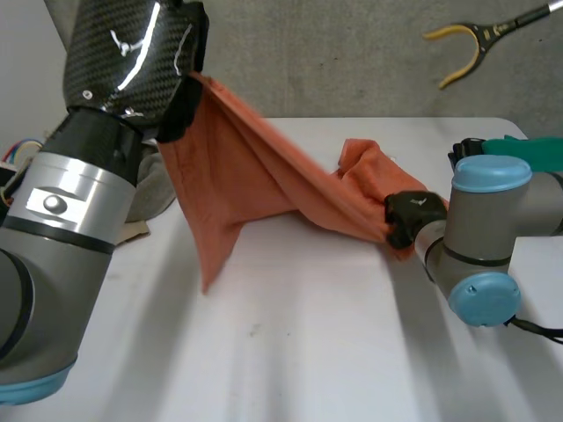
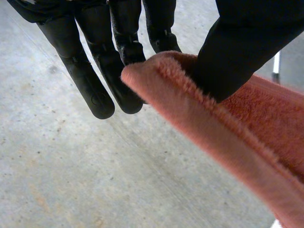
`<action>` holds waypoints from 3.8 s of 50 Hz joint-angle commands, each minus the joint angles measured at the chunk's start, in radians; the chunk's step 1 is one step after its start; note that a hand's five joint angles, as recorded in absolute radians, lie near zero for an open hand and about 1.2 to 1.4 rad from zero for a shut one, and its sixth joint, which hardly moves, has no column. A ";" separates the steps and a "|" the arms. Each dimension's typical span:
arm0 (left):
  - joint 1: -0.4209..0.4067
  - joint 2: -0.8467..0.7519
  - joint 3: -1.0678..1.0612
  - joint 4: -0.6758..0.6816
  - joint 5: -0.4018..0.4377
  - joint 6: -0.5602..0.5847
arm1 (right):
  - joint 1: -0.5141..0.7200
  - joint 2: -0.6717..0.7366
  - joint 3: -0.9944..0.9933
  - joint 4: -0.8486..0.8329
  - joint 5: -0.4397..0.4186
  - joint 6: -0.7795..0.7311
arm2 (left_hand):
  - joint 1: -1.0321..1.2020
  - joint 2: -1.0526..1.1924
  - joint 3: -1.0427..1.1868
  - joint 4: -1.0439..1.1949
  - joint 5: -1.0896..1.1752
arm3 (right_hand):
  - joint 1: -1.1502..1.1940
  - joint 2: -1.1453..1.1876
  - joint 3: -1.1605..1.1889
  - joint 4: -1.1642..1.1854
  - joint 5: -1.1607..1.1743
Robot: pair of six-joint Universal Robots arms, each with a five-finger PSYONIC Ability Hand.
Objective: Fold the laundry.
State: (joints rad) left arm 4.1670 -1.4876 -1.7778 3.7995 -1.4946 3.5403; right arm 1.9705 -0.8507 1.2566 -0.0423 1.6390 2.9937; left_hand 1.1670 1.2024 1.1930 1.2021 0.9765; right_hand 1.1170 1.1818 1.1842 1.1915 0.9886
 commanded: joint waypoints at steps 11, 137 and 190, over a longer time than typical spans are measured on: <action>0.065 0.050 0.035 -0.075 -0.007 -0.001 | -0.082 -0.557 0.136 0.004 -0.126 -0.349 | 0.229 0.194 0.203 0.194 0.245 | 0.279 0.215 0.212 0.205 0.233; 0.104 -0.106 -0.031 -0.146 0.001 -0.044 | -0.153 -0.412 0.504 0.188 -0.423 -0.564 | 0.229 0.194 0.203 0.194 0.245 | -0.824 -0.888 -0.891 -0.898 -0.870; 0.110 0.007 -0.029 -0.253 0.004 -0.133 | 0.014 -0.358 0.354 0.196 -0.396 -0.314 | 0.229 0.194 0.203 0.194 0.245 | -0.516 -0.581 -0.583 -0.591 -0.562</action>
State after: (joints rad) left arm 4.2767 -1.4816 -1.8007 3.5465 -1.4909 3.4060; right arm 1.9251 -1.2272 1.6337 0.2076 1.2537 2.6248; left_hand 1.1670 1.2027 1.1931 1.2021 0.9765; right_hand 0.4076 0.4064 0.4095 0.3977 0.2156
